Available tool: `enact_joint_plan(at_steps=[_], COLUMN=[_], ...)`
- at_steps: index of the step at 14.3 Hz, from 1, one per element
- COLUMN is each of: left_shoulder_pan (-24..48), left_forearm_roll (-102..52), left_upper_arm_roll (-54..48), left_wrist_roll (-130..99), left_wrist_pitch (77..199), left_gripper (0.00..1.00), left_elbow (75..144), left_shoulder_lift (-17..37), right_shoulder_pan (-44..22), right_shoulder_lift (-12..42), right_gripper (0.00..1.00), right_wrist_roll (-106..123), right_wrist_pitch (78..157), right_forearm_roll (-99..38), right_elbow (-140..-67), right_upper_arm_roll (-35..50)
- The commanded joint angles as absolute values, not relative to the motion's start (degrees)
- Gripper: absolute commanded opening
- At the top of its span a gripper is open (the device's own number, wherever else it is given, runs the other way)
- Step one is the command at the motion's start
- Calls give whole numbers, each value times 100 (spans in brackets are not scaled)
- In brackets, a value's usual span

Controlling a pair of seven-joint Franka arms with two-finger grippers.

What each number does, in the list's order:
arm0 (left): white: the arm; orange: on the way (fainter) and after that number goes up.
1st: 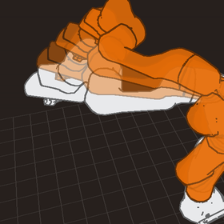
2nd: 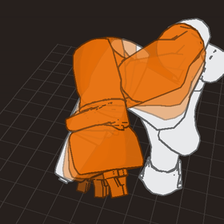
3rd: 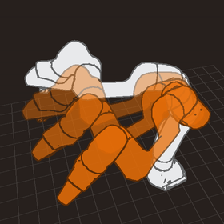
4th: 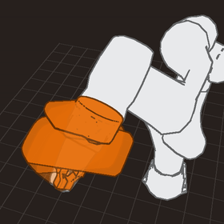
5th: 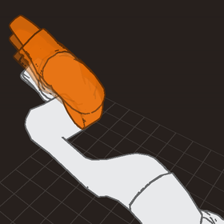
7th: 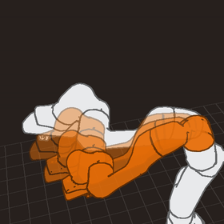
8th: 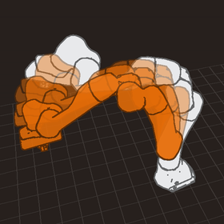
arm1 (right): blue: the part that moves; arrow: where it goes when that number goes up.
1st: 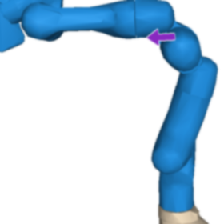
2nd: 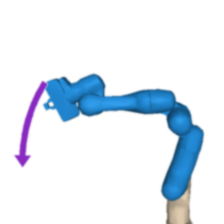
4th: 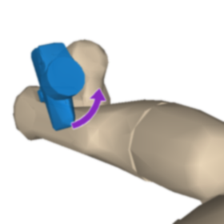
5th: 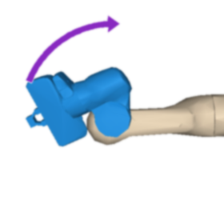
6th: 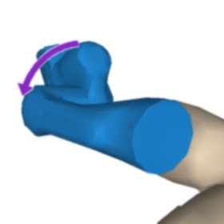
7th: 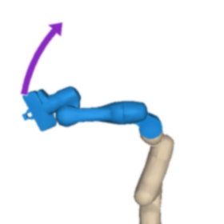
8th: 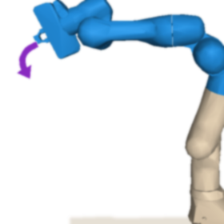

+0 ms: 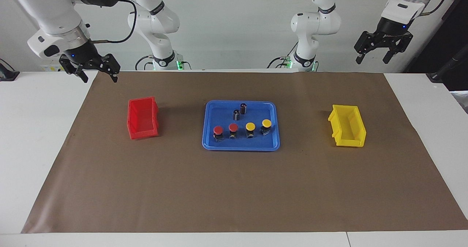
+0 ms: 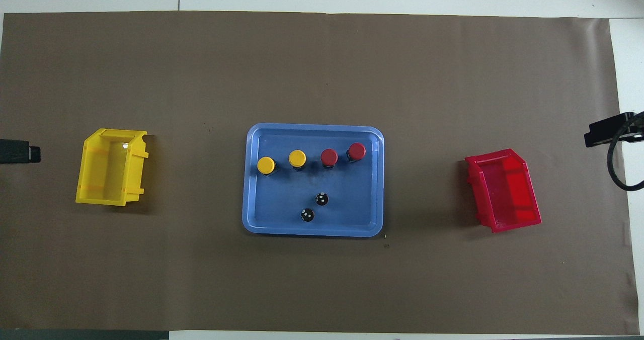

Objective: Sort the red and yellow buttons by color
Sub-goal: 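Reach the right gripper toward the red buttons in the blue tray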

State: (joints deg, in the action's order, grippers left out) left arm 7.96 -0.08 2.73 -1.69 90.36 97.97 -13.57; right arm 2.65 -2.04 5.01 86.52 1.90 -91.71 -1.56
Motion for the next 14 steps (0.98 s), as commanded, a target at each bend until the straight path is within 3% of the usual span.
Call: enact_joint_plan(at_steps=[1, 9, 14], left_shoulder_pan=[809, 677, 721], left_forearm_roll=[-88, -44, -26], left_upper_arm_roll=[325, 308, 290], left_wrist_roll=[-123, -97, -88], left_wrist_pitch=[8991, 9069, 9193], left_gripper=[100, 100, 100], left_elbow=[9835, 9861, 9861], left_shoulder_lift=[-1397, -1380, -924], right_shoulder_pan=[299, 299, -33], right_shoulder_lift=[-325, -334, 104], right_gripper=[99, 99, 99], right_wrist_roll=[589, 642, 362], right_wrist_pitch=[8745, 8684, 8667], right_forearm_roll=[176, 167, 167], right_elbow=[-9316, -9325, -8703], right_upper_arm_roll=[-141, -132, -79])
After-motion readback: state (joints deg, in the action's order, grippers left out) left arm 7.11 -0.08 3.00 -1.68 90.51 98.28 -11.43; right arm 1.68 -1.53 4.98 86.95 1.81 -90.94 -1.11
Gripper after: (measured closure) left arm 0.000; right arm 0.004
